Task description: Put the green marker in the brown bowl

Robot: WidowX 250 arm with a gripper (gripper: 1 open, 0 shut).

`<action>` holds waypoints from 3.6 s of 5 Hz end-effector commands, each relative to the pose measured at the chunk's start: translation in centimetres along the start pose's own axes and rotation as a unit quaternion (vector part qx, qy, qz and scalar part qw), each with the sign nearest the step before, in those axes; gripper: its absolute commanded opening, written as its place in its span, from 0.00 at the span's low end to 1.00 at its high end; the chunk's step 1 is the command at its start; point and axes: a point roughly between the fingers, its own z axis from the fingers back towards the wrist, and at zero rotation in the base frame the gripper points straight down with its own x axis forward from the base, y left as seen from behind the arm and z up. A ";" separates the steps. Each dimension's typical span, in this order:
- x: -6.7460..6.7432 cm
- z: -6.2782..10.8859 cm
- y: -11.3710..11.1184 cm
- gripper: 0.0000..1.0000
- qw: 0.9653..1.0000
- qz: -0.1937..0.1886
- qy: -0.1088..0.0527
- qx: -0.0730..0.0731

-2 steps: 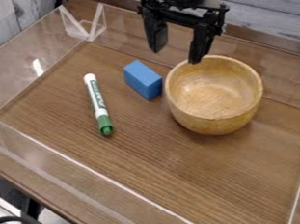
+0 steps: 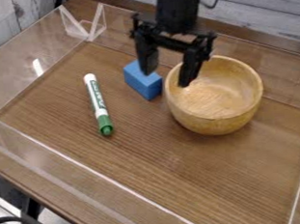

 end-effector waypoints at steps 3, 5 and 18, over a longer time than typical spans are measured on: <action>-3.9 1.6 6.6 1.00 0.995 0.043 -0.094 -0.010; -4.1 0.1 6.9 1.00 0.995 0.049 -0.091 -0.012; -2.5 -5.8 8.9 1.00 0.992 0.070 -0.097 -0.048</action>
